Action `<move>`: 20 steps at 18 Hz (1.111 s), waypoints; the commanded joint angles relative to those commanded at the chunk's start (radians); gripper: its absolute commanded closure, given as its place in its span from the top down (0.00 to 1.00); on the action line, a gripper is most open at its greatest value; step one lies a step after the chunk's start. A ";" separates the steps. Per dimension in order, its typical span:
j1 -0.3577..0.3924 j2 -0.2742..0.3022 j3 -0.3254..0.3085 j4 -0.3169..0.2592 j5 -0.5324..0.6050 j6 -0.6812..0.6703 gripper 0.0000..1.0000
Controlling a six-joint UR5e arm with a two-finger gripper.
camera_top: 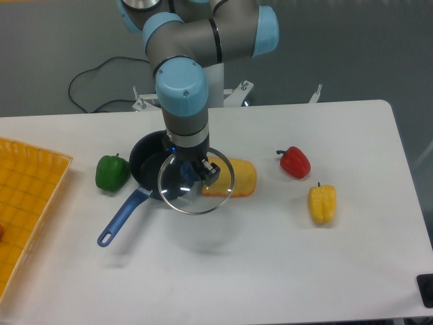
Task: Place the lid on the table
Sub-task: 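Lift the glass lid off the dark saucepan with the gripper, then carry the held glass lid away from the saucepan and lower it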
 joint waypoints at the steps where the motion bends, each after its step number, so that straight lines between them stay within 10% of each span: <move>1: 0.000 0.000 0.000 0.000 -0.002 0.000 0.52; 20: 0.029 -0.017 0.029 0.012 0.000 -0.070 0.52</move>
